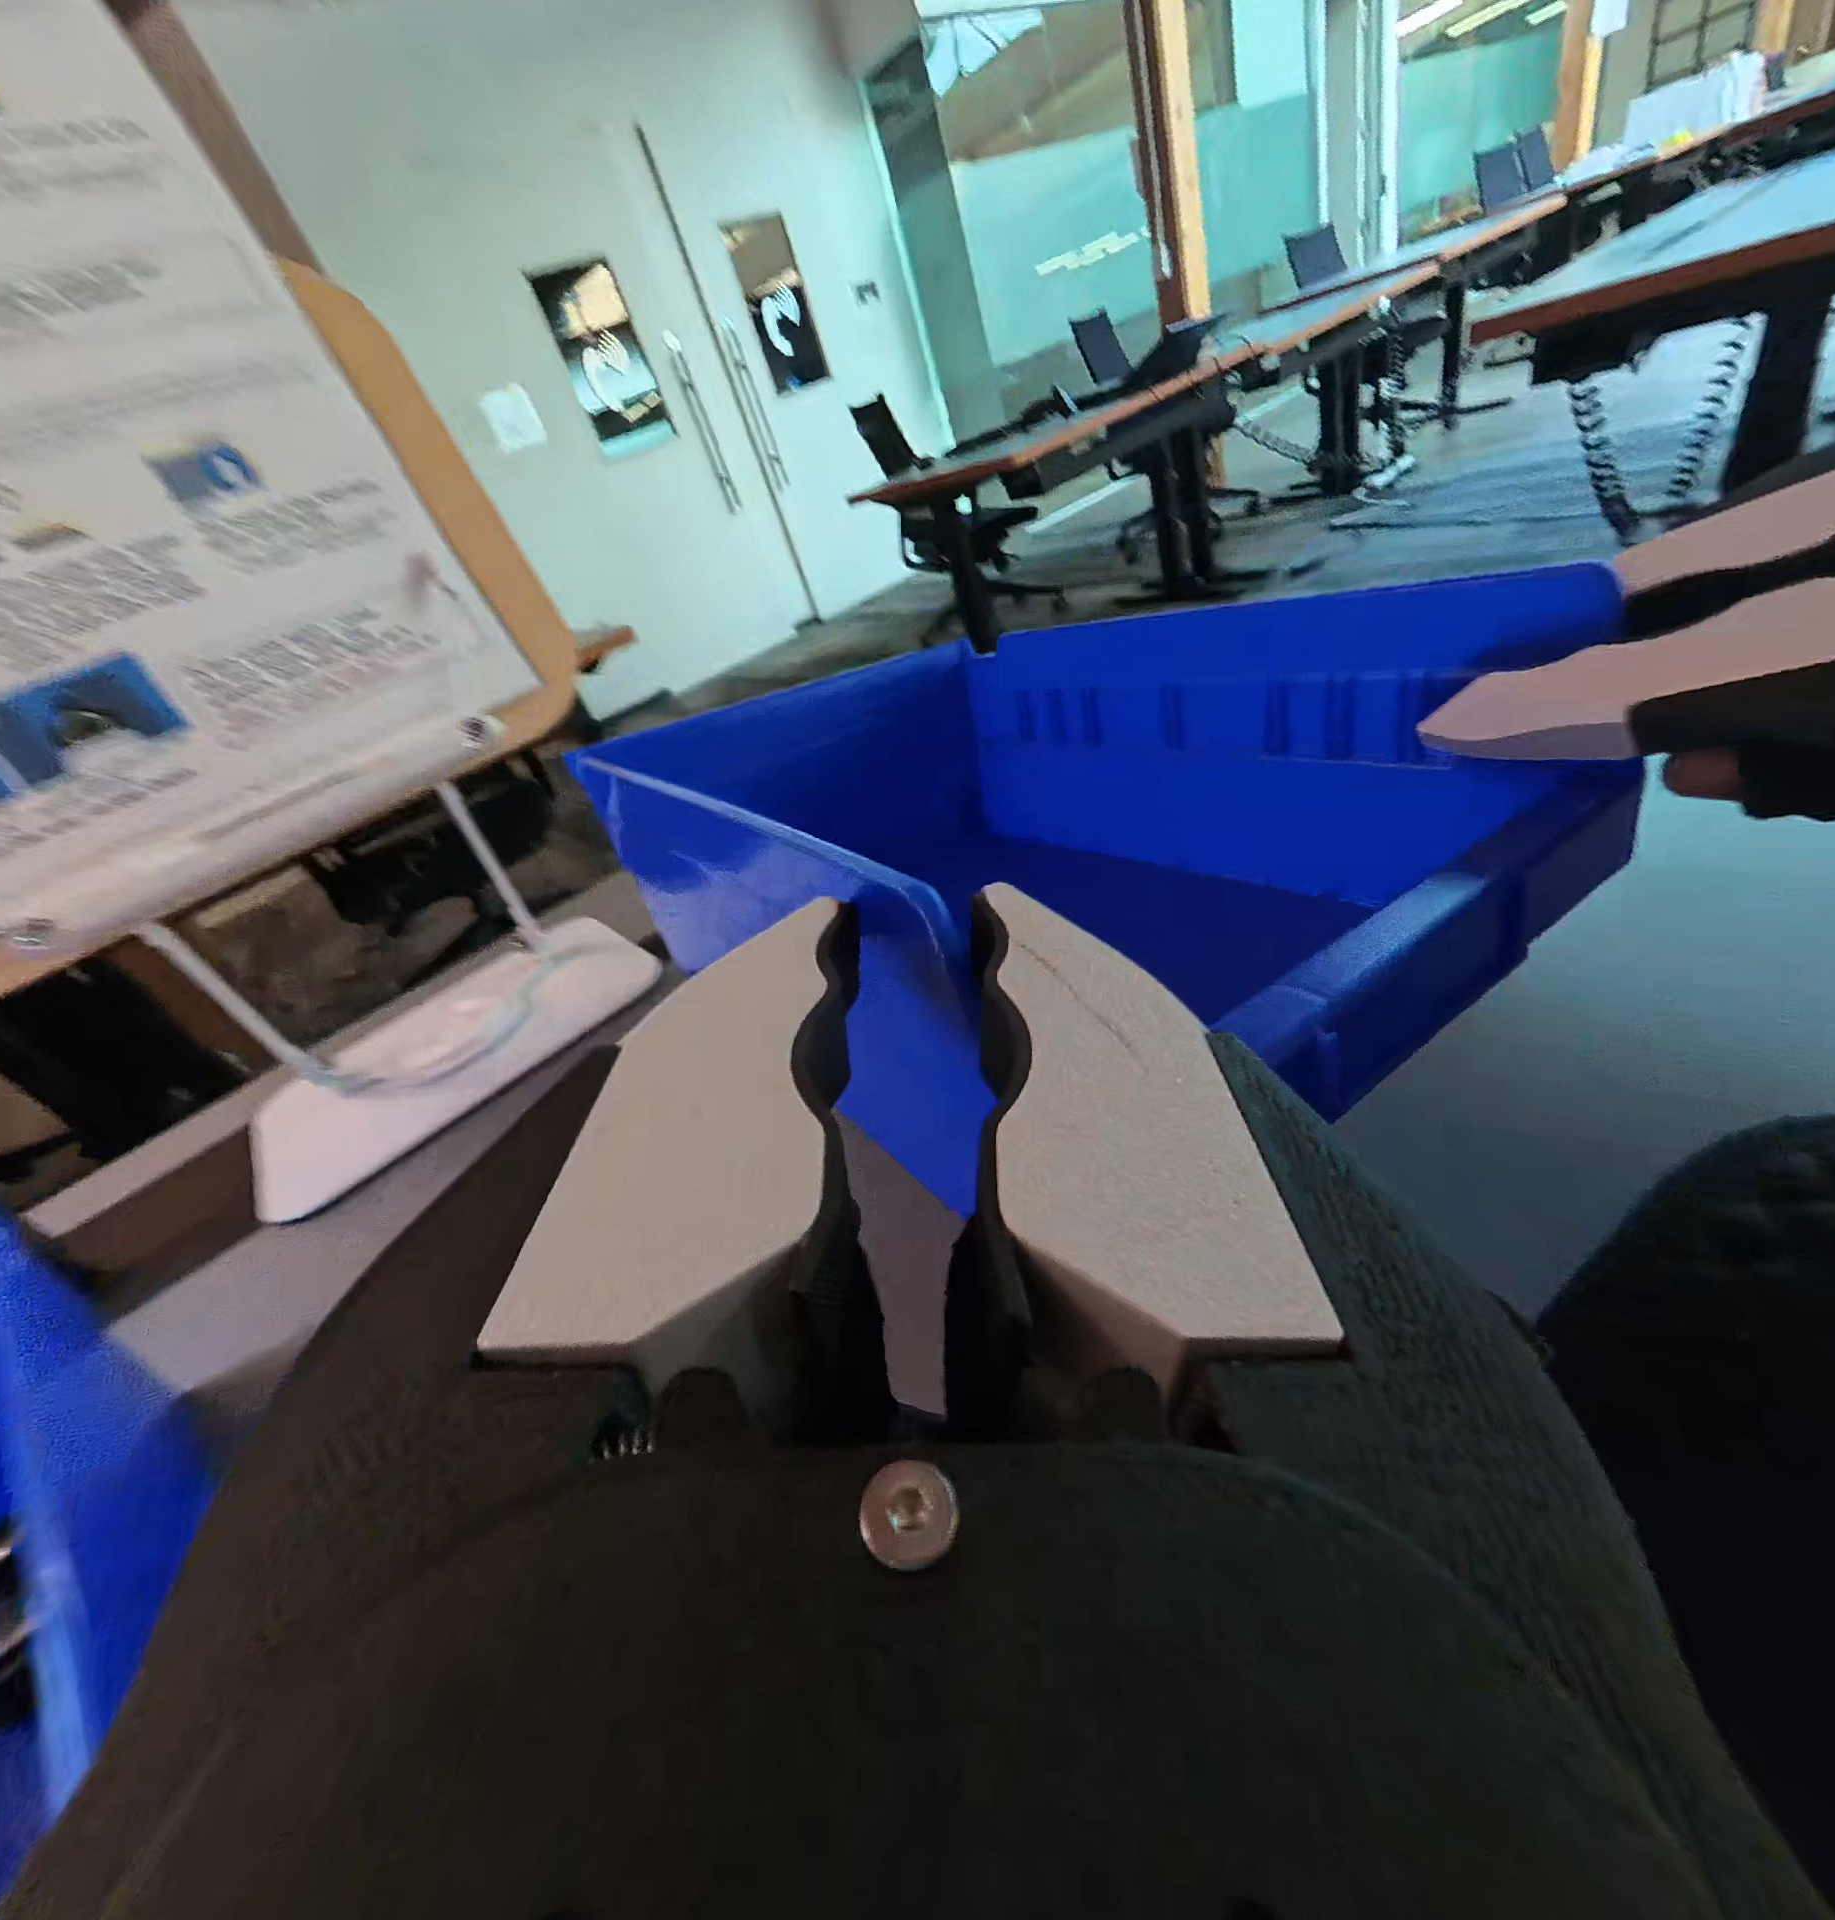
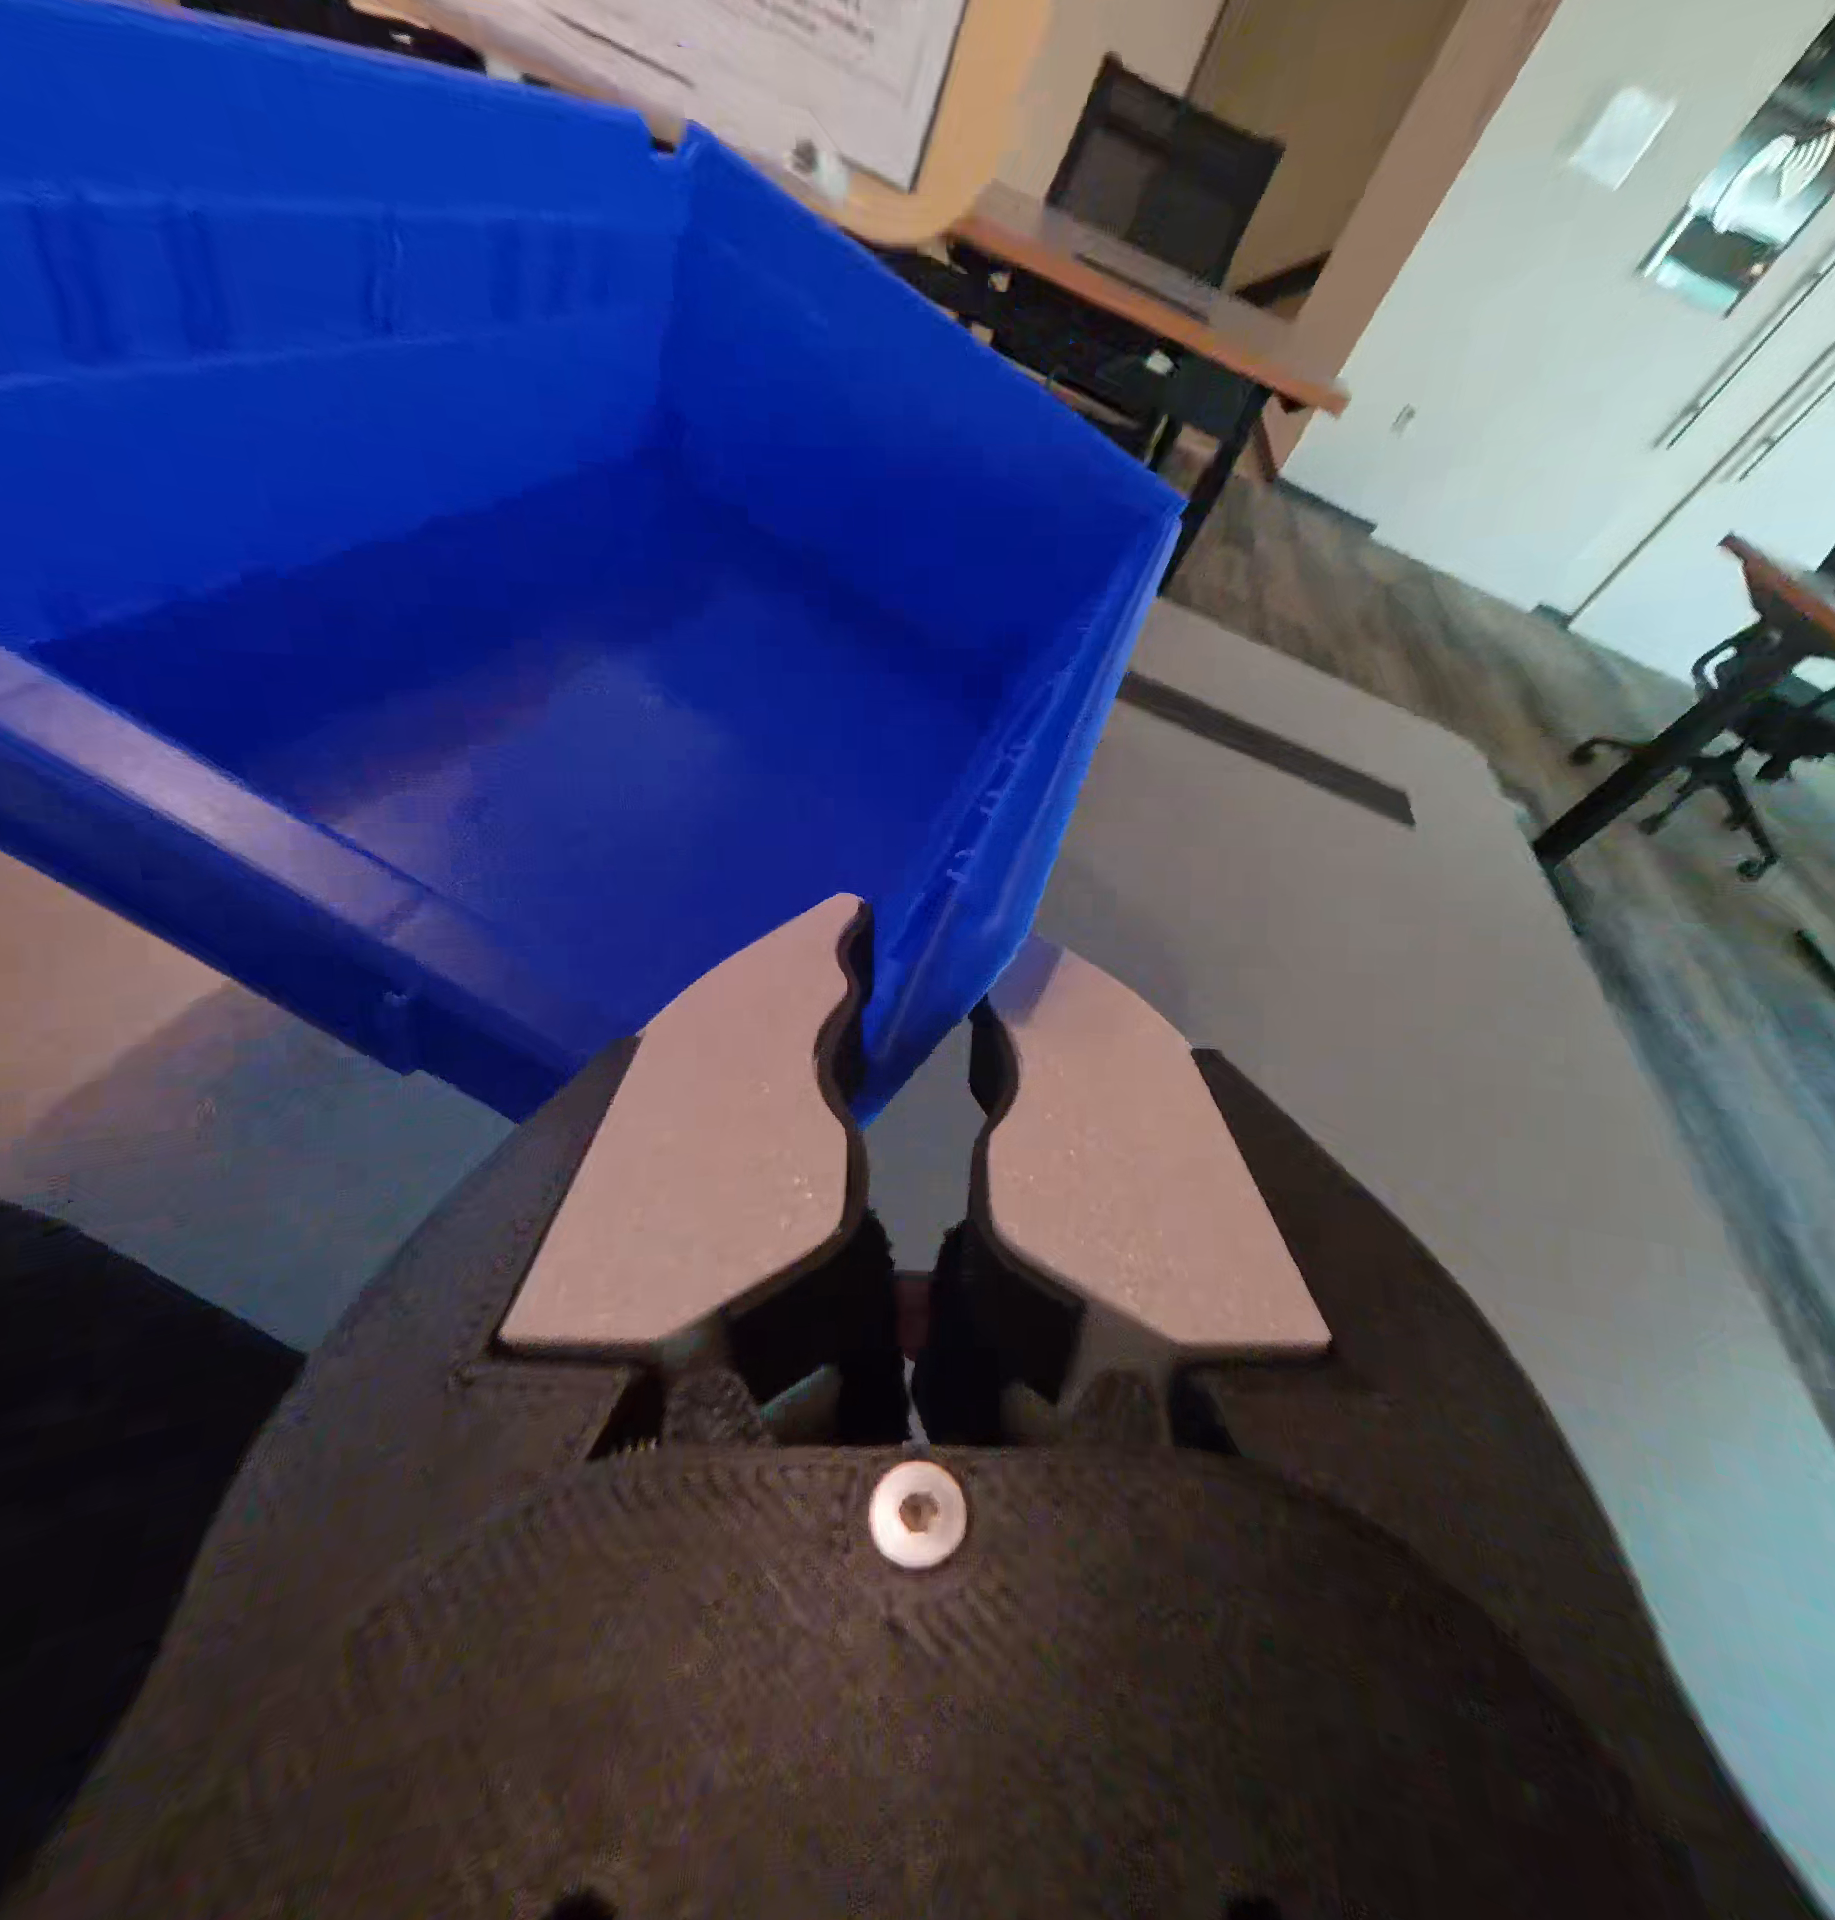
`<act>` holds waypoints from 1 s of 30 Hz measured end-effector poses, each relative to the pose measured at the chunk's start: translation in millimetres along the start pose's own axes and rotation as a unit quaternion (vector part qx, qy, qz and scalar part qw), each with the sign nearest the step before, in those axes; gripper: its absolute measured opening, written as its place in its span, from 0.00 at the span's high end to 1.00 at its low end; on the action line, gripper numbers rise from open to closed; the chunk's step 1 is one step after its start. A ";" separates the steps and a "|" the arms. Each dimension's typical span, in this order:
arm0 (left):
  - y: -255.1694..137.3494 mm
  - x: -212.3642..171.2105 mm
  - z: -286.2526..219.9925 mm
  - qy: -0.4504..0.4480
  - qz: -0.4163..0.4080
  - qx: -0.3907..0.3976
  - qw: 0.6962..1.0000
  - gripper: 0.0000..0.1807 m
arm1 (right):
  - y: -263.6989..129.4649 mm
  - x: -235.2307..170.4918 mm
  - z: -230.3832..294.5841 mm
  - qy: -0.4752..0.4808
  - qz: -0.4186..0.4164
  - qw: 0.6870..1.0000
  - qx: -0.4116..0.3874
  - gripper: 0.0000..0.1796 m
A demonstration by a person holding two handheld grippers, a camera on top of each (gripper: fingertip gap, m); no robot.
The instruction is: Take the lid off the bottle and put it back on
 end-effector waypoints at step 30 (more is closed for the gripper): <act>-142.3 -134.2 136.8 0.197 0.385 -0.059 0.900 0.79 | 18.7 -42.2 54.8 -0.345 0.227 0.902 0.124 0.78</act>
Point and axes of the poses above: each gripper's, where its closed fingertips meet, y out along the fingers, x out of its top, z = x × y across the jaws, the point moved 8 cm from there along -y, back along the fingers
